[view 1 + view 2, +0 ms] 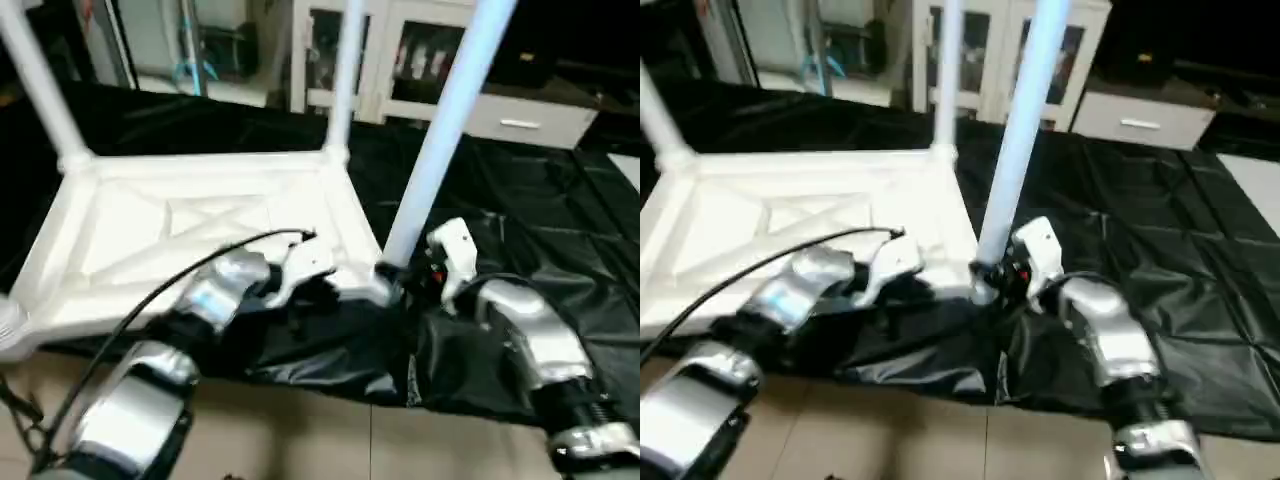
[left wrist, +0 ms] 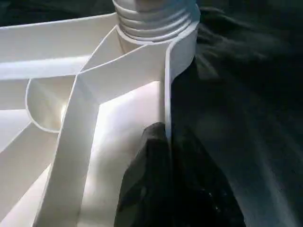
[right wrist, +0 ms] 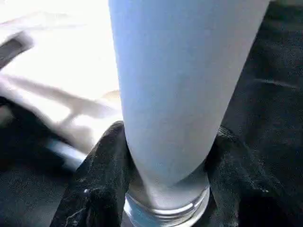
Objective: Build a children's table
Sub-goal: Rotate leg to tighten
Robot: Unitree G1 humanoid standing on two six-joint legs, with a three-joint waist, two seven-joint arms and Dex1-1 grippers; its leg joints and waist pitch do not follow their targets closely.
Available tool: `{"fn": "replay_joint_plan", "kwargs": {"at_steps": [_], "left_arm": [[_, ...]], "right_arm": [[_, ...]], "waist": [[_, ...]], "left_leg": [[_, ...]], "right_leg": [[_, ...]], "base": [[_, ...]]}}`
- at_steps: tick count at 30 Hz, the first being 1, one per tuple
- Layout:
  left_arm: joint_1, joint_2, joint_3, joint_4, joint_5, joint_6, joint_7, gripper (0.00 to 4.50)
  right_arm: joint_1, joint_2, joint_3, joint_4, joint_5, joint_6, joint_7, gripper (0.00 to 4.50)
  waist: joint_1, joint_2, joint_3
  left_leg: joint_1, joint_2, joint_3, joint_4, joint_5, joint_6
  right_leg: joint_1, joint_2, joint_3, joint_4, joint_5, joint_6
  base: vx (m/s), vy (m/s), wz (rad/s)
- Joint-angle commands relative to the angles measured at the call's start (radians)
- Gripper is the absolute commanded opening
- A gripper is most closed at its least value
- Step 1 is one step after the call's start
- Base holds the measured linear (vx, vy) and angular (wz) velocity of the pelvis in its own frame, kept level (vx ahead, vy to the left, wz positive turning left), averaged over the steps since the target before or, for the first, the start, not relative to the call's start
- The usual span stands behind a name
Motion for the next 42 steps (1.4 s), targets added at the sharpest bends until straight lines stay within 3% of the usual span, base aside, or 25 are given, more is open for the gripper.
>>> {"fn": "replay_joint_plan", "kwargs": {"at_steps": [1, 2, 4, 8, 11, 14, 15, 18, 19, 23, 27, 30, 34, 37, 42], "left_arm": [[-0.063, -0.075, 0.012, 0.018, -0.003, -0.002, 0.105, 0.0], [-0.1, -0.12, 0.011, 0.066, 0.017, 0.001, 0.196, 0.0], [-0.112, -0.135, 0.01, 0.084, 0.024, -0.006, 0.232, 0.0], [-0.132, -0.153, -0.003, 0.114, 0.047, -0.05, 0.284, 0.0], [-0.137, -0.142, -0.014, 0.143, 0.065, -0.092, 0.282, 0.0], [-0.132, -0.127, -0.02, 0.154, 0.072, -0.115, 0.271, 0.0], [-0.131, -0.126, -0.02, 0.155, 0.073, -0.119, 0.271, 0.0], [-0.116, -0.103, -0.027, 0.159, 0.075, -0.161, 0.226, 0.0], [-0.116, -0.103, -0.027, 0.159, 0.075, -0.161, 0.226, 0.0], [-0.097, -0.085, -0.036, 0.159, 0.078, -0.219, 0.173, 0.0], [-0.046, -0.049, -0.054, 0.117, 0.052, -0.298, 0.025, 0.0], [-0.019, -0.034, -0.056, 0.095, 0.029, -0.337, -0.054, 0.0], [0.036, -0.013, -0.057, 0.028, -0.029, -0.361, -0.211, 0.0], [0.071, 0.005, -0.064, -0.031, -0.048, -0.367, -0.284, 0.0], [0.095, 0.026, -0.075, -0.075, -0.055, -0.365, -0.335, 0.0]], "right_arm": [[0.017, 0.047, 0.002, 0.138, -0.082, 0.063, -0.209, 1.95], [-0.013, 0.117, -0.006, 0.179, -0.083, 0.054, -0.31, 1.95], [-0.026, 0.146, -0.01, 0.192, -0.089, 0.041, -0.361, 1.94], [-0.06, 0.205, -0.026, 0.219, -0.095, -0.011, -0.44, 1.94], [-0.068, 0.223, -0.044, 0.192, -0.063, -0.071, -0.377, 1.94], [-0.044, 0.207, -0.048, 0.128, -0.002, -0.081, -0.232, 1.94], [-0.041, 0.204, -0.048, 0.123, -0.001, -0.084, -0.23, 2.29], [0.014, 0.137, -0.061, -0.008, 0.061, -0.059, -0.127, 2.66], [0.014, 0.137, -0.061, -0.008, 0.061, -0.059, -0.127, 2.73], [0.067, 0.032, -0.068, -0.14, 0.098, -0.001, -0.017, 3.09], [0.19, -0.214, -0.052, -0.344, 0.178, 0.071, 0.296, 3.48], [0.256, -0.323, -0.043, -0.427, 0.204, 0.095, 0.425, 3.81], [0.302, -0.425, -0.048, -0.442, 0.171, 0.072, 0.501, 4.11], [0.306, -0.466, -0.029, -0.426, 0.148, 0.054, 0.526, 4.34], [0.278, -0.455, -0.011, -0.379, 0.126, 0.039, 0.531, 4.34]], "waist": [[-0.005, -0.001, -0.046], [-0.008, 0.003, -0.046], [-0.011, 0.003, -0.046], [-0.008, 0.005, -0.049], [-0.006, 0.006, -0.05], [0.002, 0.003, -0.05], [0.003, 0.004, -0.051], [0.017, 0.002, -0.051], [0.016, 0.001, -0.05], [0.015, 0.002, -0.053], [0.029, -0.002, -0.052], [0.042, -0.002, -0.049], [0.04, -0.005, -0.041], [0.041, -0.012, -0.039], [0.04, -0.009, -0.037]], "left_leg": [[0.017, 0.034, -0.028, -0.096, -0.347, -0.049], [0.021, 0.035, -0.028, -0.096, -0.353, -0.058], [0.022, 0.034, -0.029, -0.096, -0.36, -0.059], [0.016, 0.033, -0.024, -0.094, -0.308, -0.028], [0.014, 0.035, -0.023, -0.093, -0.276, -0.008], [0.014, 0.037, -0.022, -0.091, -0.249, 0.02], [0.014, 0.038, -0.021, -0.09, -0.239, 0.023], [0.019, 0.039, -0.018, -0.086, -0.207, 0.049], [0.008, 0.038, -0.02, -0.088, -0.187, 0.06], [0.008, 0.038, -0.02, -0.081, -0.142, 0.079], [0.008, 0.044, -0.018, -0.073, -0.113, 0.126], [0.009, 0.047, -0.017, -0.075, -0.139, 0.138], [0.012, 0.05, -0.016, -0.084, -0.21, 0.099], [0.012, 0.051, -0.017, -0.088, -0.238, 0.079], [0.013, 0.051, -0.016, -0.09, -0.253, 0.065]], "right_leg": [[0.011, -0.038, 0.026, -0.089, -0.316, -0.167], [0.006, -0.038, 0.026, -0.091, -0.317, -0.165], [0.007, -0.037, 0.026, -0.093, -0.306, -0.164], [0.014, -0.035, 0.027, -0.087, -0.204, -0.175], [0.02, -0.035, 0.026, -0.081, -0.138, -0.186], [0.026, -0.037, 0.026, -0.076, -0.086, -0.201], [0.026, -0.037, 0.027, -0.074, -0.075, -0.205], [0.03, -0.037, 0.027, -0.072, -0.028, -0.213], [0.036, -0.039, 0.026, -0.068, -0.012, -0.212], [0.036, -0.038, 0.025, -0.063, 0.019, -0.225], [0.041, -0.04, 0.027, -0.058, 0.09, -0.242], [0.038, -0.045, 0.027, -0.063, 0.039, -0.242], [0.029, -0.046, 0.026, -0.079, -0.129, -0.235], [0.028, -0.049, 0.027, -0.086, -0.207, -0.213], [0.02, -0.05, 0.029, -0.09, -0.263, -0.19]], "base": [[0.0, 0.0, 0.0], [0.0, 0.0, 0.0], [0.0, 0.0, 0.0], [0.0, 0.0, 0.0], [0.0, 0.0, 0.0], [0.0, 0.0, 0.0], [0.0, 0.0, 0.0], [0.0, 0.0, 0.0], [0.0, 0.0, 0.0], [0.0, 0.0, 0.0], [0.0, 0.0, 0.0], [0.0, 0.0, 0.0], [0.0, 0.0, 0.0], [0.0, 0.0, 0.0], [0.0, 0.0, 0.0]]}}
